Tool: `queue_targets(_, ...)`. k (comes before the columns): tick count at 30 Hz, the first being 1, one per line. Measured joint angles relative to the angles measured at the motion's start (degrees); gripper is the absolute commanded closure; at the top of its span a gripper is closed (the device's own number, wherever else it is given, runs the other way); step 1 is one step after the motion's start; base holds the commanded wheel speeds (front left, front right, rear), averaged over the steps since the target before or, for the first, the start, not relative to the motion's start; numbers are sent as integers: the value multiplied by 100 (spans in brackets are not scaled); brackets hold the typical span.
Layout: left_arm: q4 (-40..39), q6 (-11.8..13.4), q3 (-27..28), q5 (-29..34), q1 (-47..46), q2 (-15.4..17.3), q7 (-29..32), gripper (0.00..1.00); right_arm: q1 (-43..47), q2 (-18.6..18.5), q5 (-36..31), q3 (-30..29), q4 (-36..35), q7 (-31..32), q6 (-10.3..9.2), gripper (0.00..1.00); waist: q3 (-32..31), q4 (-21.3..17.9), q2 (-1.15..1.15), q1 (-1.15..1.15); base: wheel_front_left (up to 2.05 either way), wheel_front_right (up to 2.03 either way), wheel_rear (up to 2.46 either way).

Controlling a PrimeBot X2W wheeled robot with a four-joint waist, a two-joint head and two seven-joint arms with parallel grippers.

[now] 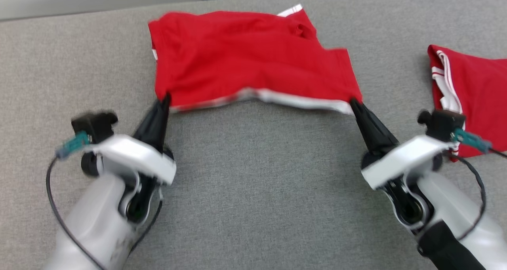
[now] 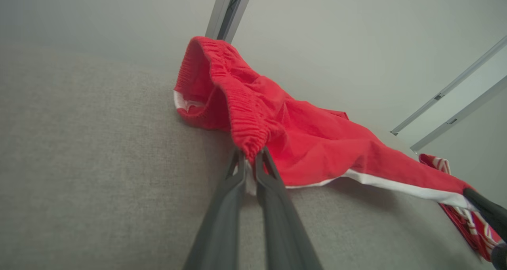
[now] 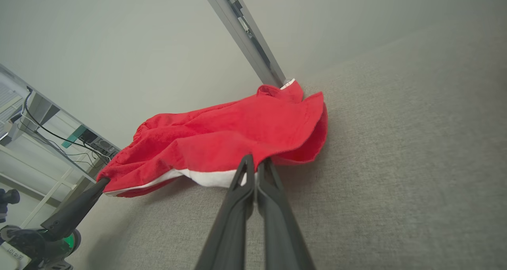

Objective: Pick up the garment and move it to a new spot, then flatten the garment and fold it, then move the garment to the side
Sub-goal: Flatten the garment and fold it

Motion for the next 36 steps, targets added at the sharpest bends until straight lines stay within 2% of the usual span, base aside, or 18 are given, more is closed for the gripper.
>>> queue_targets(4, -877, 152, 97, -253, 892, 433, 219, 100, 658, -377, 133, 22, -401, 22, 0, 100, -195, -44, 0, 0, 0, 0, 0)
queue_targets(9, -2353, 717, 137, -349, 2049, 1010, 670, 100, 1507, -662, 185, -171, -766, 152, 1, 100, -430, -83, 0, 0, 0, 0, 0)
queue_targets(15, -4029, 1500, 153, -368, 3296, 1575, 1066, 100, 2560, -728, 67, -665, -1371, 360, 2, 100, -703, -35, 0, 0, 0, 0, 0)
queue_targets(21, -5187, 2174, 244, -454, 4154, 1963, 1338, 100, 3672, -699, -371, -1357, -2218, 1124, 2, 100, -869, 51, 0, 0, 0, 0, 0)
queue_targets(24, -5571, 2439, 272, -454, 4514, 2139, 1451, 100, 4274, -584, -698, -1857, -2708, 1689, 4, 100, -941, 67, 0, 0, 0, 0, 0)
queue_targets(28, -5987, 2702, 331, -464, 4885, 2353, 1574, 100, 5048, -245, -1205, -2603, -3526, 2576, 10, 100, -1026, 71, 0, 0, 0, 0, 0)
queue_targets(29, -5987, 2702, 331, -464, 4885, 2353, 1574, 100, 5048, -245, -1205, -2603, -3526, 2576, 10, 100, -1026, 71, 0, 0, 0, 0, 0)
queue_targets(32, -6267, 2851, 366, -491, 5103, 2491, 1666, 100, 5402, 115, -1613, -3171, -4200, 3121, 10, 100, -1080, 61, 0, 0, 0, 0, 0)
queue_targets(36, -6486, 2920, 446, -494, 5133, 2597, 1715, 100, 5427, 583, -1984, -3493, -4865, 3708, 7, 100, -1047, 62, 0, 0, 0, 0, 0)
